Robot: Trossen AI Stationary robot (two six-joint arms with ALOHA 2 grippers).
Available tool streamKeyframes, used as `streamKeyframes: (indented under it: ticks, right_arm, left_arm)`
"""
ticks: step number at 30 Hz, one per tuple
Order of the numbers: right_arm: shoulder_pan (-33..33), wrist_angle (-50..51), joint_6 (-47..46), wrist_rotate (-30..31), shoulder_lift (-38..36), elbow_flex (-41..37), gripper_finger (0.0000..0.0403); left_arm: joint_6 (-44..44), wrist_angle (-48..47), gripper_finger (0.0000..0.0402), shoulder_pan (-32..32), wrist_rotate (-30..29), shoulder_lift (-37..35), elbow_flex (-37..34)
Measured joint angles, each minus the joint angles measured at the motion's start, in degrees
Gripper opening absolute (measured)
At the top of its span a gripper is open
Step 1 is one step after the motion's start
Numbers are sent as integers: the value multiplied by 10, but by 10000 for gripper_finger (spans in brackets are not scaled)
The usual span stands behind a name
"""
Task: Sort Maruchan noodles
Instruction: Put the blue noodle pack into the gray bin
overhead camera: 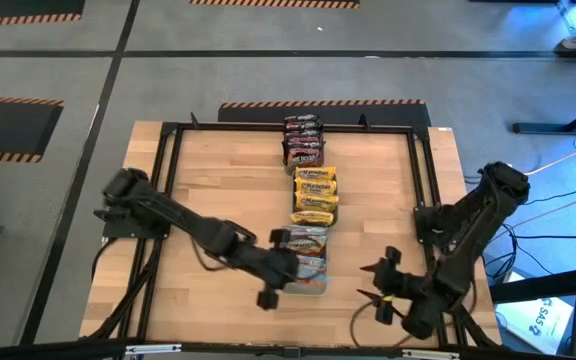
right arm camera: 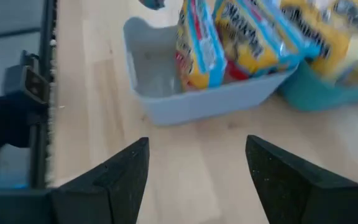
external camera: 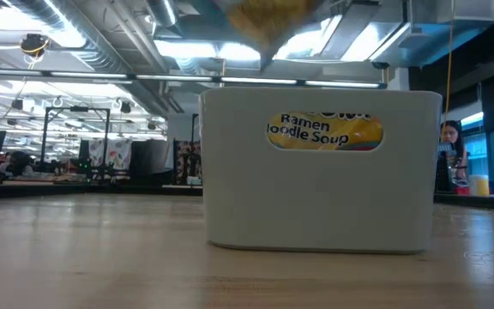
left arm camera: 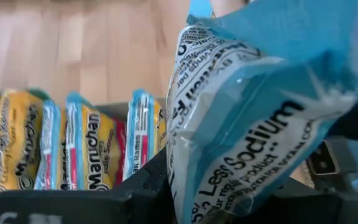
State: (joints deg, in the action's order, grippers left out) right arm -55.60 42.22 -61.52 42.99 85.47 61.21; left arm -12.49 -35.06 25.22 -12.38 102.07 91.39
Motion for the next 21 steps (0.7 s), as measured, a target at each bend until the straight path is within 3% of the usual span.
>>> streamKeyframes:
  ticks: [5,9,15,21]
  right_arm:
    - [-50,-1,-90,20,1,-10,248]
    - [-77,-6,-123,43,3,-10,248]
    - [-86,-13,-132,66,3,-10,248]
    - [-84,-14,-119,91,3,-10,248]
  left_arm:
    - [-24,-108,109,-1,-6,103,134]
    - [-40,-163,109,-6,15,166,198]
    - [-70,-236,109,-22,44,206,212]
    - [-69,-240,110,-36,76,223,213]
